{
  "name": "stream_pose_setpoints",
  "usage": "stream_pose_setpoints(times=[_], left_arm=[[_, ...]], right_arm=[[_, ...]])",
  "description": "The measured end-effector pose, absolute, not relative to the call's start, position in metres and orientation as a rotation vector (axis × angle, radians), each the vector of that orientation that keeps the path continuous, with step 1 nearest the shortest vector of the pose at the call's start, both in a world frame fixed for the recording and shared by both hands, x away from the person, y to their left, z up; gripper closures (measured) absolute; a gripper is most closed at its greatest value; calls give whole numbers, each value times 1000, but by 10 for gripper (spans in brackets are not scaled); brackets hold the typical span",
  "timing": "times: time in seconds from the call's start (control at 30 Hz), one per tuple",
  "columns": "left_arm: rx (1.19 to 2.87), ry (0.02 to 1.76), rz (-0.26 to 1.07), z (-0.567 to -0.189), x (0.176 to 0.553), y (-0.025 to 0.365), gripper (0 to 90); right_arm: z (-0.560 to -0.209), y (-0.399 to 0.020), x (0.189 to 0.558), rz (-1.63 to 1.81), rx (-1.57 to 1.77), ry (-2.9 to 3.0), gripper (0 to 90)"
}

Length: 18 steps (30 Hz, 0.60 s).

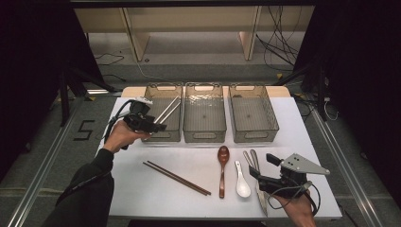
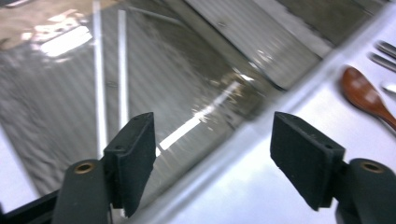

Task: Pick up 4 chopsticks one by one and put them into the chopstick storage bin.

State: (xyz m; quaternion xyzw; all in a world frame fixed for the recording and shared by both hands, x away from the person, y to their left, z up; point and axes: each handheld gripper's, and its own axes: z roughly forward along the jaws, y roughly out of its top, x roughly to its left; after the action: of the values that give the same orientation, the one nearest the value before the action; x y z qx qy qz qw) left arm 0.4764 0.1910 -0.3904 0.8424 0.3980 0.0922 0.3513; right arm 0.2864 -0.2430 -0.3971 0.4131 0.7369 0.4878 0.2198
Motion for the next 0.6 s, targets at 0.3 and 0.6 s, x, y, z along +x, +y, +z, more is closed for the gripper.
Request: stream_pose_setpoints(times=[0.3, 0.6], left_arm=[[2306, 883, 190, -390, 447, 174, 215], [2370, 763, 168, -398, 419, 168, 185]], right_arm=[[-397, -243, 285, 1350, 1136, 2039, 267], [-396, -243, 285, 1349, 1136, 2037, 267]])
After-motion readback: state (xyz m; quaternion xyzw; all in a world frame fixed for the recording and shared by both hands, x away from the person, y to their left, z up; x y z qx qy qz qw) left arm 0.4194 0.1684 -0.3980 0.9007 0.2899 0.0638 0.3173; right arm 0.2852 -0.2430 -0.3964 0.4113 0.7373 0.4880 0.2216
